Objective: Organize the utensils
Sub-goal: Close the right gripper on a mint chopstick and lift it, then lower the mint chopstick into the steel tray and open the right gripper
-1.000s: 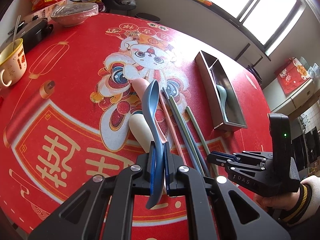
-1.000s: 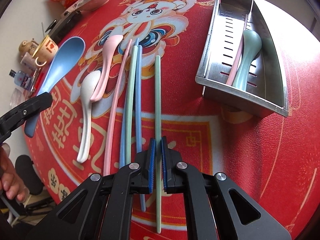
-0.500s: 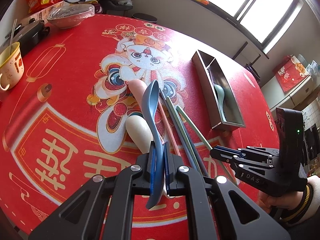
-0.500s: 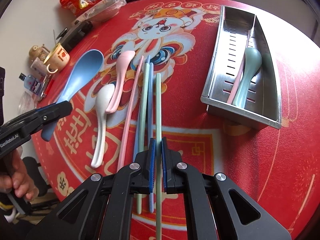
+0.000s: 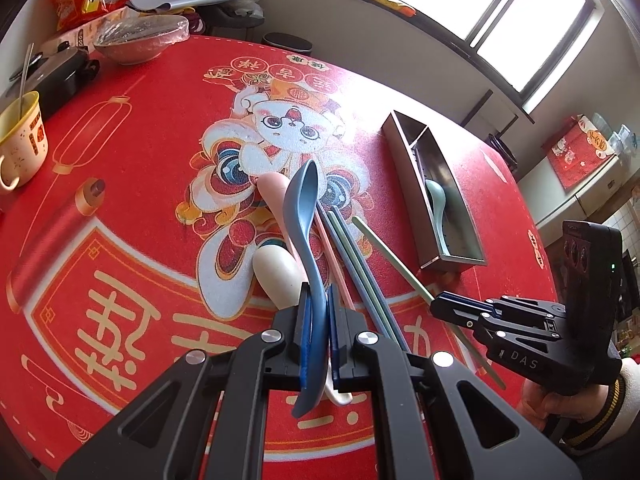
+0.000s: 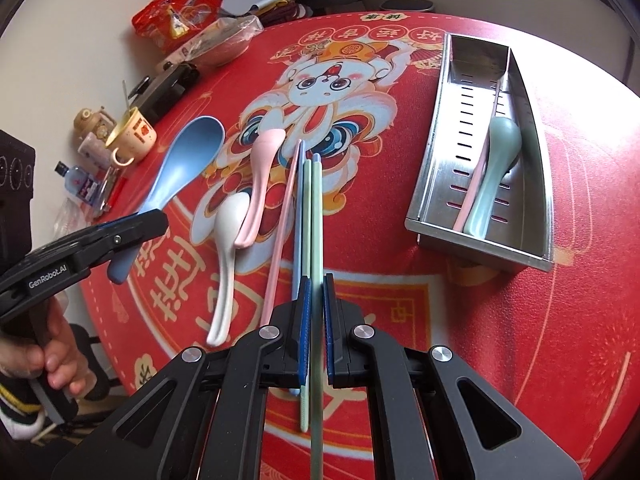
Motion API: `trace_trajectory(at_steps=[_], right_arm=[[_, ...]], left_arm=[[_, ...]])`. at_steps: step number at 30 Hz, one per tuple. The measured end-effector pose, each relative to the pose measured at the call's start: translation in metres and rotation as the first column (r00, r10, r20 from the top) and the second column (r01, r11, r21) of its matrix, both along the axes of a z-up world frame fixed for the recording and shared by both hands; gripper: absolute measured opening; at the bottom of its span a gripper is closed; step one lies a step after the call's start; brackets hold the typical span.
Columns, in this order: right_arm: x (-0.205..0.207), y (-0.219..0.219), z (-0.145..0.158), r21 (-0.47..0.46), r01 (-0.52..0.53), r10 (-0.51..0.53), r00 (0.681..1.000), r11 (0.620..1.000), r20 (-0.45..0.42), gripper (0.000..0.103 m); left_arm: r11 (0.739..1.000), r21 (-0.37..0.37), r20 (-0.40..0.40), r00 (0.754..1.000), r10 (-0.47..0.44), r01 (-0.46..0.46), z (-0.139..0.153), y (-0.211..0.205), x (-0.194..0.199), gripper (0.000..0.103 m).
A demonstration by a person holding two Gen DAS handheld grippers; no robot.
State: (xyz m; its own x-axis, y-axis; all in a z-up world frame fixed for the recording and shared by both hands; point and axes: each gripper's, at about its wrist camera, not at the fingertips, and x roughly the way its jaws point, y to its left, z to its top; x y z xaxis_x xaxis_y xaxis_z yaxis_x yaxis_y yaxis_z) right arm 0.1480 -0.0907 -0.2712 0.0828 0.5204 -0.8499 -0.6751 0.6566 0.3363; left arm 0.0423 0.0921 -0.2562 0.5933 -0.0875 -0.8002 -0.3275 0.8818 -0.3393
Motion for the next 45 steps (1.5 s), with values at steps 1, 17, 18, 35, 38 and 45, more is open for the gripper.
trace_trajectory(at_steps=[1,17,18,35,38,45], right_arm=[[0.000,-0.001,-0.001,-0.001,0.003,-0.003,1.000,1.000,-0.005,0.006],[0.008,-0.008,0.002,0.041,0.038,-0.037,0.999,0.998,-0.027,0.006],[0.010,-0.008,0.006,0.054,0.040,-0.039,0.999,0.998,-0.024,0.006],[0.163,-0.005,0.011,-0.005,0.398,-0.399,0.917,0.917,-0.007,0.006],[0.178,0.007,-0.001,-0.038,0.417,-0.417,0.909,0.908,0.001,0.006],[0.189,0.023,-0.023,-0.088,0.436,-0.440,0.898,0.896,-0.031,0.006]], left_arm=[[1.000,-0.003,0.000,1.000,0.000,0.000,-0.001,0.000,0.000,0.007],[1.000,-0.024,-0.005,1.000,-0.008,0.008,-0.006,0.001,0.008,0.007],[1.000,-0.024,-0.001,1.000,-0.005,0.005,-0.004,0.003,0.008,0.007],[1.000,-0.026,0.022,1.000,-0.013,0.013,0.007,0.013,0.033,0.007],[0.999,-0.026,0.018,1.000,-0.021,0.021,0.006,0.014,0.042,0.007],[0.999,-0.016,0.011,0.999,-0.032,0.032,0.007,0.013,0.055,0.007]])
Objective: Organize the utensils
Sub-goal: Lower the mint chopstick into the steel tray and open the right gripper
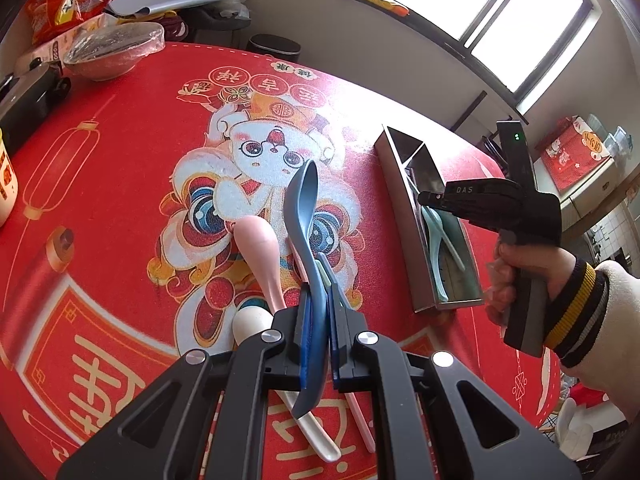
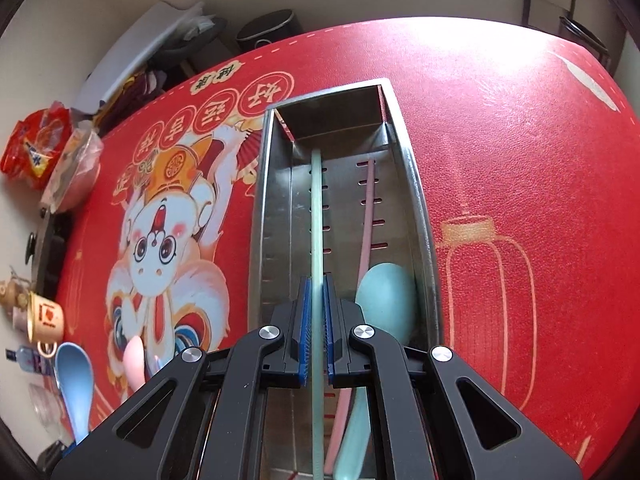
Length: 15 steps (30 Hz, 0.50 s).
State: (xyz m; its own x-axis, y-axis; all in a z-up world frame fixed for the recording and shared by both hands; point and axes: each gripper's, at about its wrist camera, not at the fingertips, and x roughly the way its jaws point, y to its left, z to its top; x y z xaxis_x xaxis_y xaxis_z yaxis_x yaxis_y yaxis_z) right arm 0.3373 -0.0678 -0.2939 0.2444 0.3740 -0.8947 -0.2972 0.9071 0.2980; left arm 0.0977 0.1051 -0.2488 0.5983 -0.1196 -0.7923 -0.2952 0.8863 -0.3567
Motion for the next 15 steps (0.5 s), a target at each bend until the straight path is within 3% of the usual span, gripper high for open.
trace_trajectory(at_steps=[7,15], right_arm=[[0.000,0.000,-0.009,-0.007,0.027,-0.027,0.999,1.000,-0.044,0.006],[-0.011,-0.001,0.007,-0.001,-0.007,0.007,1.000,1.000,-0.017,0.008]], left_arm=[[1.000,0.006,0.013,1.000,0.006,-0.007,0.006,0.002,0.001,0.007],[1.000,0.014,0.014,1.000,0.000,0.000,0.011,-0.004,-0.001,0.007]])
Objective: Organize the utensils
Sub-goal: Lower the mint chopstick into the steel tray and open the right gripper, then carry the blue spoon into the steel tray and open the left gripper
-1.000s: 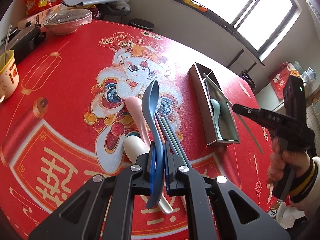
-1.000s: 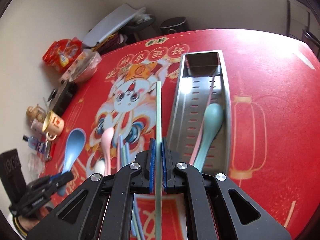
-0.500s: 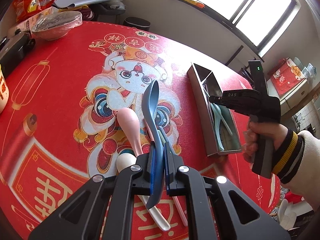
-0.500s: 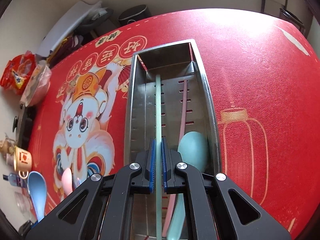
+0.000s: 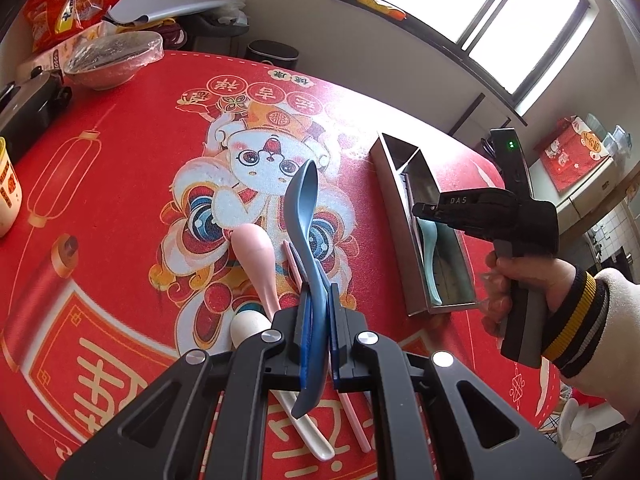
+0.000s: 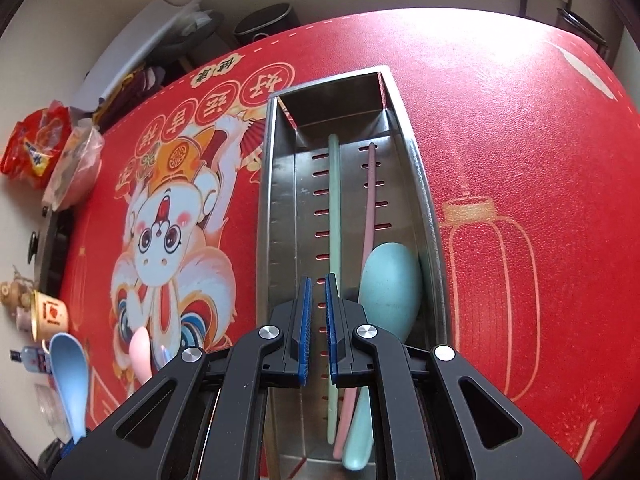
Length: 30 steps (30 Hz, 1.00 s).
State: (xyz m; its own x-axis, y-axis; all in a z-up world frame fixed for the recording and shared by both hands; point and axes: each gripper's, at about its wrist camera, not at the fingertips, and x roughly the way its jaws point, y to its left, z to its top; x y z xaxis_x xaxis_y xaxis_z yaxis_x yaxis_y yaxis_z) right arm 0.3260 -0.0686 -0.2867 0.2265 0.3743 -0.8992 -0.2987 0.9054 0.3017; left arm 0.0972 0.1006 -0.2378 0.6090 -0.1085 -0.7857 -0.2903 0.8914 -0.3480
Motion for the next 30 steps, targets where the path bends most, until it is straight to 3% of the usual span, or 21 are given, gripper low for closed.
trace_trajectory(at_steps=[10,12,14,17,22,24,25,30], right_arm=[[-0.035,-0.032,0.033,-0.045,-0.029,0.035,0.990,0.999,0.135,0.008],[-0.042,-0.043,0.036,-0.043,-0.032,0.038,0.988,0.999,0.151,0.017],[-0.047,-0.054,0.040,-0.043,-0.035,0.042,0.984,0.998,0.173,0.054],[-0.052,-0.070,0.045,-0.040,-0.049,0.057,0.976,0.998,0.209,0.056],[-0.057,-0.102,0.047,0.014,-0.041,0.037,0.980,0.999,0.197,0.067],[-0.060,-0.114,0.046,0.021,-0.037,0.032,0.982,0.999,0.188,0.076],[-0.063,-0.119,0.046,0.018,-0.034,0.030,0.981,0.999,0.191,0.088],[-0.068,-0.144,0.045,0.027,-0.014,0.008,0.982,1.000,0.190,0.088]], left_arm=[[0.999,0.035,-0.001,1.000,-0.016,0.016,0.010,-0.023,0.010,0.007],[0.999,0.048,-0.006,1.000,-0.019,0.019,0.010,-0.029,0.013,0.007],[0.998,0.058,-0.013,1.000,-0.028,0.028,0.011,-0.036,0.018,0.008],[0.996,0.072,-0.025,0.998,-0.050,0.052,0.011,-0.049,0.027,0.007],[0.992,0.091,-0.032,0.996,-0.089,0.092,0.014,-0.071,0.042,0.008],[0.990,0.095,-0.033,0.994,-0.103,0.106,0.014,-0.079,0.050,0.008],[0.989,0.096,-0.035,0.993,-0.111,0.113,0.014,-0.083,0.054,0.008],[0.982,0.102,-0.044,0.987,-0.156,0.159,0.011,-0.106,0.076,0.008]])
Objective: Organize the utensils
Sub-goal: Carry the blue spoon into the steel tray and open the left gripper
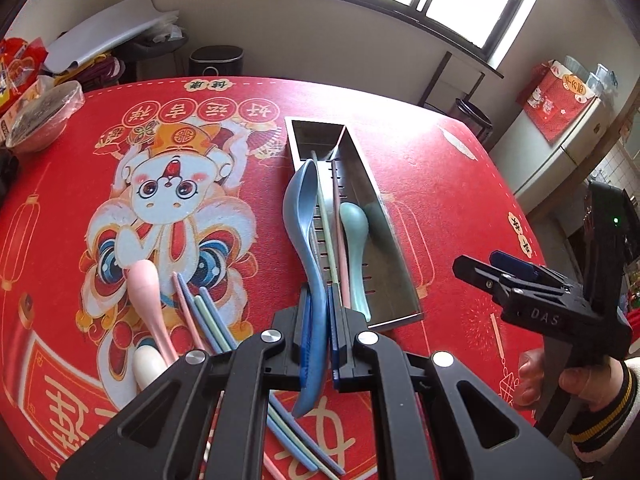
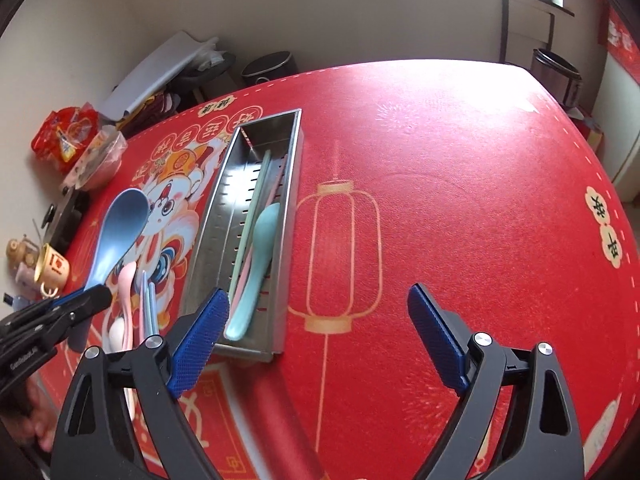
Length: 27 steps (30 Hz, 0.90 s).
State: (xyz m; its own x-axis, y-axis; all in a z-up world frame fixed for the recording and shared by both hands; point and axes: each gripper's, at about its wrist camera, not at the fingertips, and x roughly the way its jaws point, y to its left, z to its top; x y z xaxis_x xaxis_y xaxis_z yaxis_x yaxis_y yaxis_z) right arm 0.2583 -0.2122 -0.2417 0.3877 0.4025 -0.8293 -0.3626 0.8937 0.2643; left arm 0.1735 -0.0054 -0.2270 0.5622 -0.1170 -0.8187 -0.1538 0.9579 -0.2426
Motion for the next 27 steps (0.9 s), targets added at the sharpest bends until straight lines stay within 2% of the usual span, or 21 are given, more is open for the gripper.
trace_trajectory(at_steps=[9,21,27], right_arm=[[0.009,-0.042,-0.008,0.055,0.078,-0.076,0.996,0.995,-0.046,0.088],[0.019,-0.082,-0.027,0.105,0.177,-0.165,0.980,0.979,-0.111,0.088],[0.023,-0.096,-0.032,0.148,0.199,-0.177,0.973,0.969,-0.146,0.088]], left_arm=[[0.996,0.034,-0.051,0.996,-0.079,0.080,-0.015,-0.036,0.047,0.008],[0.983,0.155,-0.195,0.978,-0.067,0.098,-0.055,-0.046,0.097,0.008],[0.969,0.205,-0.233,0.968,-0.090,0.139,-0.068,-0.056,0.107,0.008]])
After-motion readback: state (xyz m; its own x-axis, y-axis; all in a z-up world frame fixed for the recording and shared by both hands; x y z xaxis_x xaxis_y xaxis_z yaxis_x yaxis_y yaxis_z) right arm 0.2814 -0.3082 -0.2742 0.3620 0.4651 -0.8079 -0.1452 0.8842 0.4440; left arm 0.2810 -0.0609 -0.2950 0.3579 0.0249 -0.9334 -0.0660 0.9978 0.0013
